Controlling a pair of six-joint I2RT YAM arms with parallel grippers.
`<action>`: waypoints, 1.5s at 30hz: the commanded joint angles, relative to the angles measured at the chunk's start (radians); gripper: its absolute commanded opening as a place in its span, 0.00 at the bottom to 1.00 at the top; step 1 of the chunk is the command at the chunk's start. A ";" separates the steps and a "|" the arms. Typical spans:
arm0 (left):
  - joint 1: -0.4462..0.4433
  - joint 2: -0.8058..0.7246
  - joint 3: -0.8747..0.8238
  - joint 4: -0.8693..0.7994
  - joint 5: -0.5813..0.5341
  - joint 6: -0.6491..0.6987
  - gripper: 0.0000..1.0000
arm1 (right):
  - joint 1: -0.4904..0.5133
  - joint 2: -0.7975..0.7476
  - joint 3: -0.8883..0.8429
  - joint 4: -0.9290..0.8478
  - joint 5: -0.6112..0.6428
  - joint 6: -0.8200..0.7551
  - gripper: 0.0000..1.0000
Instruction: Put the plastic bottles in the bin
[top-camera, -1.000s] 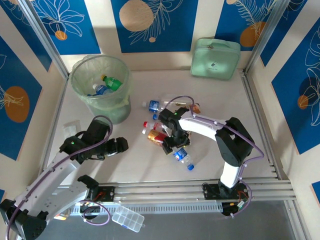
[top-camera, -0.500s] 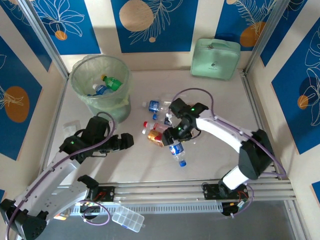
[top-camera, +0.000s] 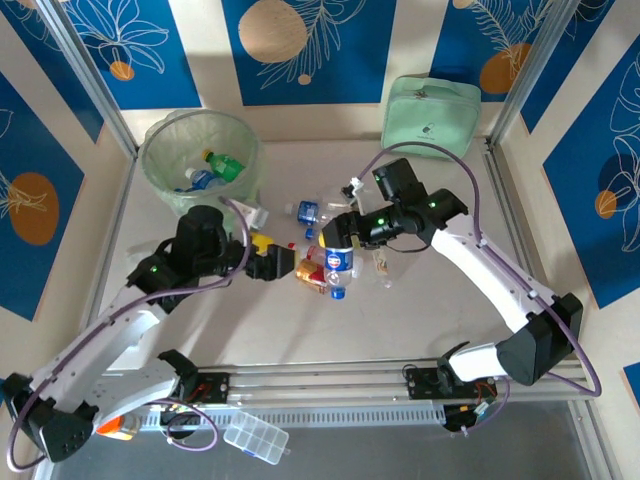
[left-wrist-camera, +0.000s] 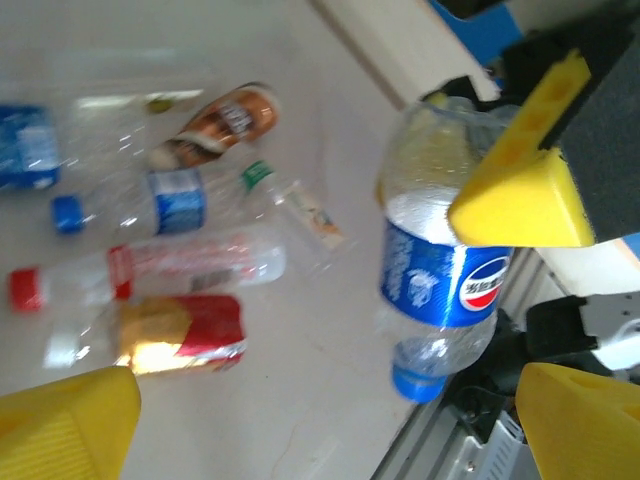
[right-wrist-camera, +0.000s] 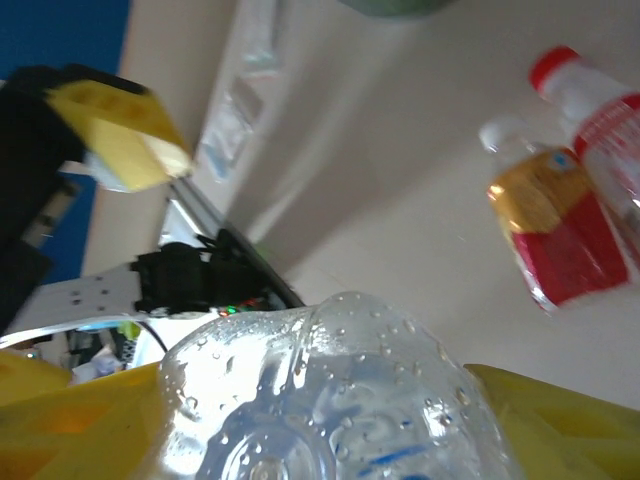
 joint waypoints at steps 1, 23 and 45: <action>-0.039 0.058 0.053 0.158 0.098 0.075 0.96 | -0.013 -0.020 0.043 0.054 -0.100 0.064 0.70; -0.141 0.242 0.099 0.363 0.039 0.016 0.74 | -0.019 -0.039 0.030 0.283 -0.205 0.261 0.70; -0.155 0.162 0.038 0.344 -0.110 0.023 0.42 | -0.023 -0.111 0.006 0.230 -0.071 0.216 0.99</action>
